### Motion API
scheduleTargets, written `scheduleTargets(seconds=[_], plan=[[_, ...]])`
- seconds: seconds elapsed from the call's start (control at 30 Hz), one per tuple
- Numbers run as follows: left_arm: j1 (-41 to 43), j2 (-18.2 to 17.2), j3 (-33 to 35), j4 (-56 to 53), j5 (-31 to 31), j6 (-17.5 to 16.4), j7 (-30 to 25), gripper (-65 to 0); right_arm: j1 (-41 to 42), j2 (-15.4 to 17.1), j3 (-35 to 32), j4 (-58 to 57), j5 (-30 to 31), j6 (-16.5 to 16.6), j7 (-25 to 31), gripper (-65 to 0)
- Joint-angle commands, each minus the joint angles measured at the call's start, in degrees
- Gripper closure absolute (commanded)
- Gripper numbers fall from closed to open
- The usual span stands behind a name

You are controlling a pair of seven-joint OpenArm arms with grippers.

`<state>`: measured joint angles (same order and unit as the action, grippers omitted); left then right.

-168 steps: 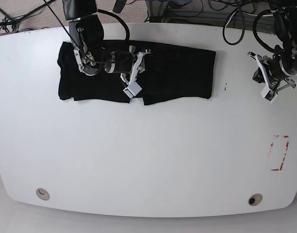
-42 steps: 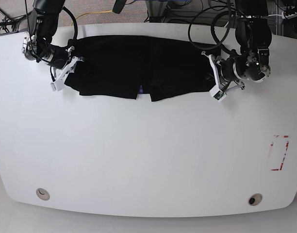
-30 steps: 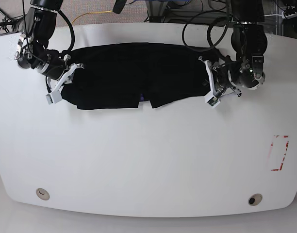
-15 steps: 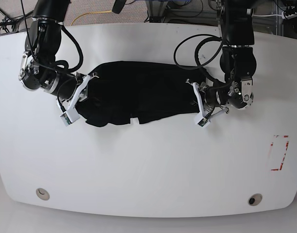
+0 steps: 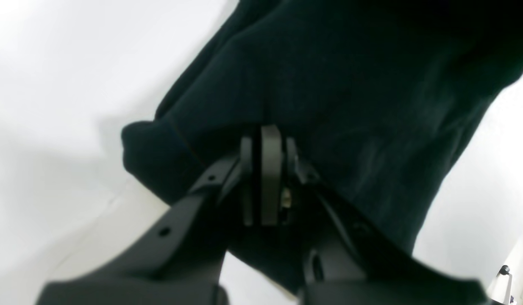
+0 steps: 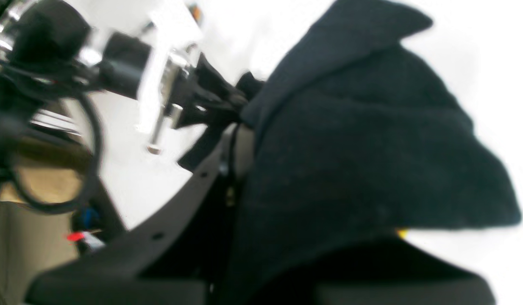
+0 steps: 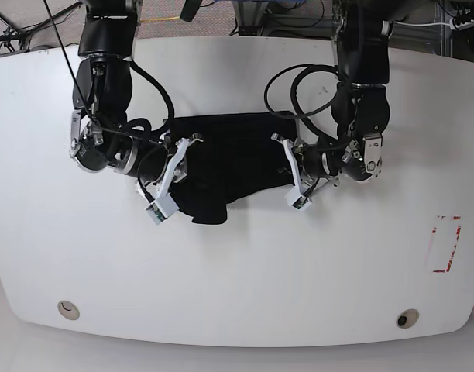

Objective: Fold the T-shirt properly
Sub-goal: 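Fold both shirt ends inward toward each other with both grippers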

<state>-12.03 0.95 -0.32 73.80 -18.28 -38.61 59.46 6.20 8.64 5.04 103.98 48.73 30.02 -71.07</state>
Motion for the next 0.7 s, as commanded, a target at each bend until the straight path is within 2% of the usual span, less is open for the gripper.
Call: scheduleTargets(seconds=[0.0,0.13,0.2,0.3,0.43,0.53,0.67], plan=[[-0.67,0.15,0.19,-0.09,0.66,0.06,0.8,0.0,2.99,-1.74,-1.83,0.85,-2.0,0.09,1.92,0.0],[-0.41,0.15,0.19,0.09,0.48,0.06,0.8,0.0,3.34,-4.29,-4.64,0.85,-9.65,0.09,2.1,-4.3],[-0.41,0.15,0.19,0.0,0.48,0.06,0.8,0.0,3.34,-5.7,-4.82,0.85,-14.05,0.09,2.19,-10.9],[-0.41,0.15,0.19,0.0,0.48,0.06,0.71,0.0,3.25,-8.25,-4.82,0.85,-21.43,0.09,2.19,-29.5],[-0.41,0.06,0.19,0.0,0.48,-0.03,0.71,0.0,3.25,-10.45,-4.91,0.85,-27.85,0.09,2.36,-52.3],[-0.41,0.06,0.19,0.0,0.48,-0.11,0.71,0.0,3.25,-10.71,-4.91,0.85,-29.52,0.18,3.24,-59.1],[-0.41,0.06,0.19,0.0,0.31,-0.11,0.71,0.0,3.34,-11.59,-4.91,1.2,-28.47,0.35,3.33,-58.7]])
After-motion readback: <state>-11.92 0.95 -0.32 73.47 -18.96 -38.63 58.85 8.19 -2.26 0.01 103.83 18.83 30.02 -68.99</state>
